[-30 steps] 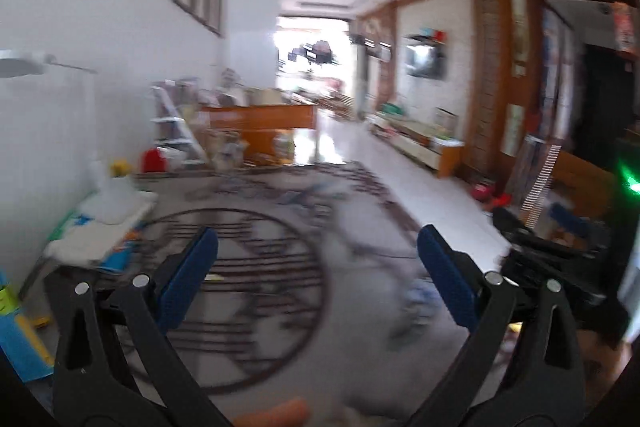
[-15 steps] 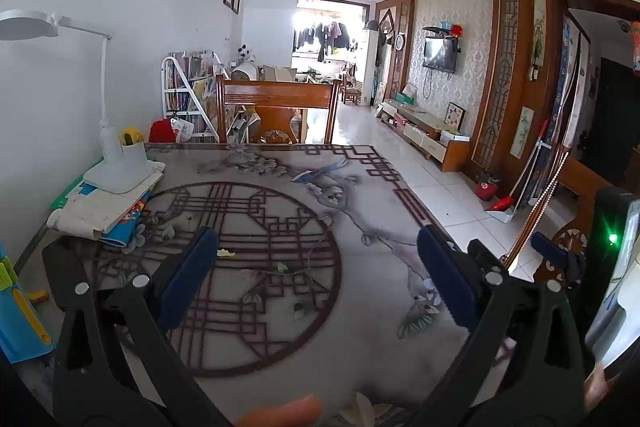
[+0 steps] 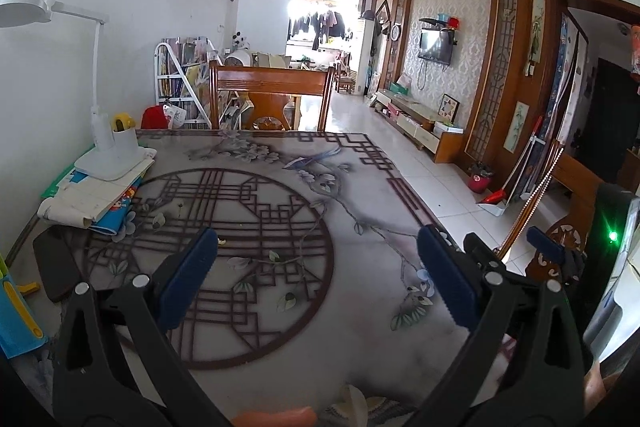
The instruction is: Collect trash
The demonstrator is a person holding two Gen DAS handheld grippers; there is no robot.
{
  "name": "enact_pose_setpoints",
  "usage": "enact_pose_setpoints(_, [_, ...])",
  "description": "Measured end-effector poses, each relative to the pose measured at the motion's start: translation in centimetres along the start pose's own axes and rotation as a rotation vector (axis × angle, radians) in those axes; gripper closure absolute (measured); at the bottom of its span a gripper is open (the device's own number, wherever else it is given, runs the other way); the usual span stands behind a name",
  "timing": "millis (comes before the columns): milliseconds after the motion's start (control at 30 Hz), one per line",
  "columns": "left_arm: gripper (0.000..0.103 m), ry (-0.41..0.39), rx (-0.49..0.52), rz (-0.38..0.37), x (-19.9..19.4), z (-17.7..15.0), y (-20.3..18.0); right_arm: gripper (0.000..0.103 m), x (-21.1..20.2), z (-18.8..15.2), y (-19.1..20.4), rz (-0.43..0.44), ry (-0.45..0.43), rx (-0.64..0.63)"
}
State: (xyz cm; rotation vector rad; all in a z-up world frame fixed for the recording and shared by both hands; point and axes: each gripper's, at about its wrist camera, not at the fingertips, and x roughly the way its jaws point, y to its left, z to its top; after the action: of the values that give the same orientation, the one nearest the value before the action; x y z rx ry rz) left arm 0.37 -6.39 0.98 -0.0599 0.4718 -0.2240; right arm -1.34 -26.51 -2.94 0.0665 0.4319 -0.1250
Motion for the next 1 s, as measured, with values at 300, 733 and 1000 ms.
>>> enact_pose_setpoints(300, [0.005, 0.006, 0.003, 0.001, 0.24, -0.33, 0.13, 0.008, 0.09, -0.16, 0.17, 0.001, 0.005, -0.011])
enact_pose_setpoints(733, [0.005, 0.009, 0.004, 0.001, 0.23, -0.49, 0.14, 0.008, 0.32, -0.32, 0.47, 0.003, 0.016, -0.034])
enact_pose_setpoints(1000, [0.005, 0.018, 0.006, -0.005, 0.29, -0.77, 0.23, 0.008, 0.52, -0.48, 0.72, 0.006, 0.028, -0.046])
